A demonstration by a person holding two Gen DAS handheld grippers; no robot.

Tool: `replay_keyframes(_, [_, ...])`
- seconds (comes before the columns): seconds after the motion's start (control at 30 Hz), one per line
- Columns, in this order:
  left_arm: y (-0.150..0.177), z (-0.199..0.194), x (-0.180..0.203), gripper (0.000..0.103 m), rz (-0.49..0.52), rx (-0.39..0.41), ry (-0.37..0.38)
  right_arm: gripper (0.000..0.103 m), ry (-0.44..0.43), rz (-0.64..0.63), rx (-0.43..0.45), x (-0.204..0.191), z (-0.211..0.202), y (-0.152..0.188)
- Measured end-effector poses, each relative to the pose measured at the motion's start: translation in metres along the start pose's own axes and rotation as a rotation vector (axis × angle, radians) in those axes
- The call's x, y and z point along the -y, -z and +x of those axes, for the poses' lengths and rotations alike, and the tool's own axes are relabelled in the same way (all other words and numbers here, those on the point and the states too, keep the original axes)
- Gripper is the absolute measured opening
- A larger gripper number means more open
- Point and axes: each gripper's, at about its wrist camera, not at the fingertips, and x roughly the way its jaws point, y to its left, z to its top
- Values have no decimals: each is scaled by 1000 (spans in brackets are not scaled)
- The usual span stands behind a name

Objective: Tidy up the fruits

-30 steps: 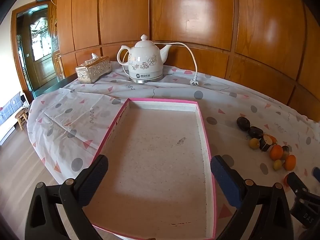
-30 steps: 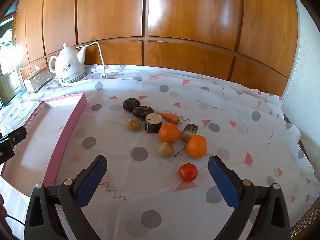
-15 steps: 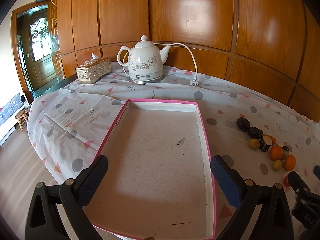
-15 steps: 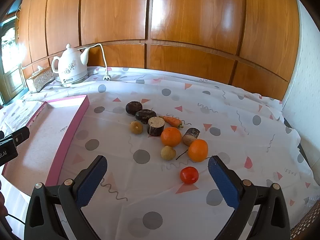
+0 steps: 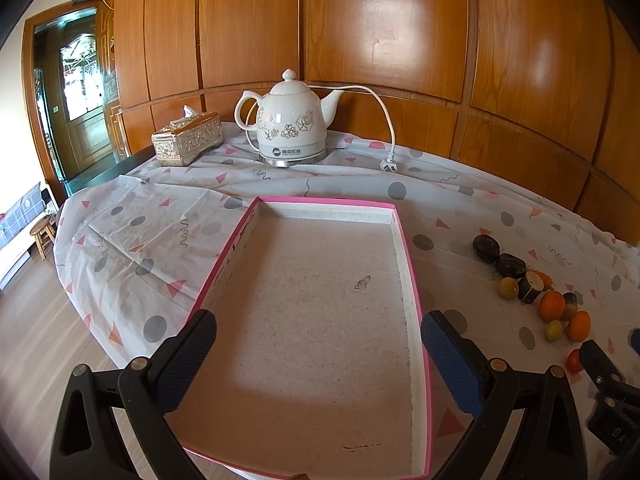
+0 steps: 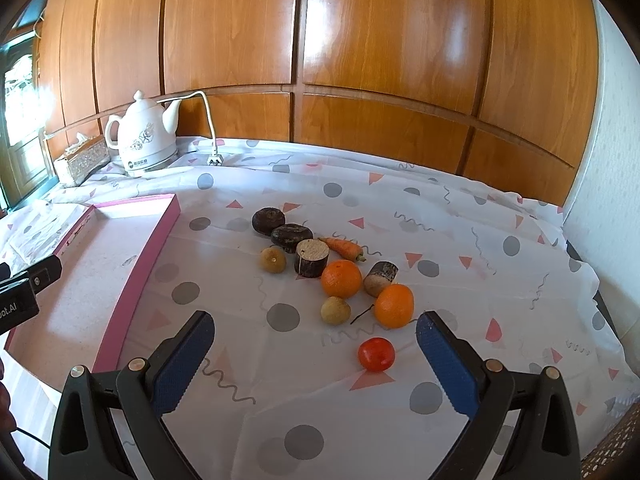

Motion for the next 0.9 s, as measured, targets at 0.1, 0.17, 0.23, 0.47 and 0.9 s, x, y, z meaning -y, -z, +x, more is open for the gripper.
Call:
replay_keyframes(0.1, [0, 0, 1, 103, 0, 1, 0, 103, 1, 1, 0, 1, 0, 0])
replay_keyframes(0.17, [0, 0, 1, 103, -1, 0, 1, 103, 5, 1, 2, 2, 0, 0])
replay_keyframes(0.23, [0, 0, 1, 103, -1, 0, 1, 103, 8, 5, 2, 4, 0, -1])
replay_keyframes(0.47, [0, 1, 2, 103, 1, 1, 1, 103, 13, 3, 6, 5, -1, -2])
replay_keyframes(0.9, [1, 1, 4, 103, 4, -5, 3, 103, 18, 2, 10, 12, -1, -3])
